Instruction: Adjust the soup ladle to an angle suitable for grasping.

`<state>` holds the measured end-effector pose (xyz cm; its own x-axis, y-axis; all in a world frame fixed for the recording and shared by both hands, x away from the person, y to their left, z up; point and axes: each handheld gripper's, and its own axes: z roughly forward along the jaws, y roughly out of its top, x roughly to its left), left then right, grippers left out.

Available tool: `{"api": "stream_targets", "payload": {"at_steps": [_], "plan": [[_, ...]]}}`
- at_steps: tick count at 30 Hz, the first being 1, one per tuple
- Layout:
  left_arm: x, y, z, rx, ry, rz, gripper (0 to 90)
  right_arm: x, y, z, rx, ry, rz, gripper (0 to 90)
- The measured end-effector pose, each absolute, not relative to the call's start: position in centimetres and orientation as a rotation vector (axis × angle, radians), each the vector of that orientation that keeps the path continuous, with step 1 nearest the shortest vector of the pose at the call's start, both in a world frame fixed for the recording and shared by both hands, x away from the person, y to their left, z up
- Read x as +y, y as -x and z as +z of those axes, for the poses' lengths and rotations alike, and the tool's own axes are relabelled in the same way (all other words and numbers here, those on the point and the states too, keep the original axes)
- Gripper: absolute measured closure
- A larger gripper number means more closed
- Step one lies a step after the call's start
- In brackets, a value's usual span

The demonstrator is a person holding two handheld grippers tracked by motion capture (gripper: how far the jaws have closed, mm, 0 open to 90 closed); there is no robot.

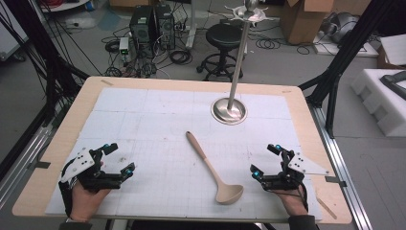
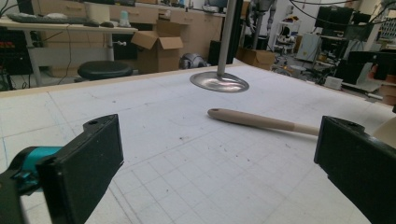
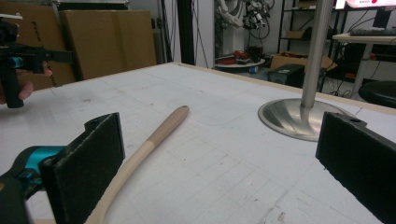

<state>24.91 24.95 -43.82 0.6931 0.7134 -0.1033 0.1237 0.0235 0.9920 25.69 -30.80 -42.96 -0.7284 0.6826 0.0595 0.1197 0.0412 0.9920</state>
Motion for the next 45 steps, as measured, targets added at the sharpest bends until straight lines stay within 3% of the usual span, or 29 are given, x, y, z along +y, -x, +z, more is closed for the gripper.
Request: {"api": "stream_targets", "payload": {"at_steps": [17, 23, 28, 31, 32, 33, 34, 36, 40, 45], "plan": [[25.0, -25.0, -43.8, 0.727, -1.506, 0.511, 1.8, -31.1, -25.9, -42.8, 1.828, -0.852, 1.728, 0.3], [25.0, -25.0, -43.8, 0.73, -1.506, 0.508, 1.7, -31.0, -25.8, -42.7, 1.833, -0.854, 1.727, 6.6], [25.0, -25.1, -43.9, 0.738, -1.507, 0.497, 1.7, -30.8, -26.0, -42.3, 1.838, -0.844, 1.707, 26.6], [25.0, -25.1, -43.9, 0.74, -1.501, 0.492, 1.7, -30.7, -26.1, -41.9, 1.833, -0.858, 1.72, 43.9], [25.0, -25.1, -43.9, 0.74, -1.5, 0.494, 1.7, -30.6, -26.3, -41.8, 1.841, -0.849, 1.731, 53.8], [25.0, -25.1, -43.9, 0.74, -1.501, 0.494, 1.7, -30.6, -26.3, -41.8, 1.841, -0.849, 1.731, 53.8], [25.0, -25.1, -43.9, 0.741, -1.499, 0.493, 1.8, -30.5, -26.3, -41.6, 1.857, -0.849, 1.727, 65.3], [25.0, -25.1, -43.9, 0.744, -1.501, 0.49, 1.7, -30.3, -26.4, -41.5, 1.865, -0.841, 1.721, 69.0], [25.1, -25.1, -43.9, 0.741, -1.501, 0.492, 1.8, -29.9, -26.5, -41.1, 1.884, -0.825, 1.722, 85.8], [25.0, -25.1, -43.9, 0.747, -1.501, 0.487, 1.7, -29.4, -26.8, -40.8, 1.913, -0.827, 1.713, 89.6]]}}
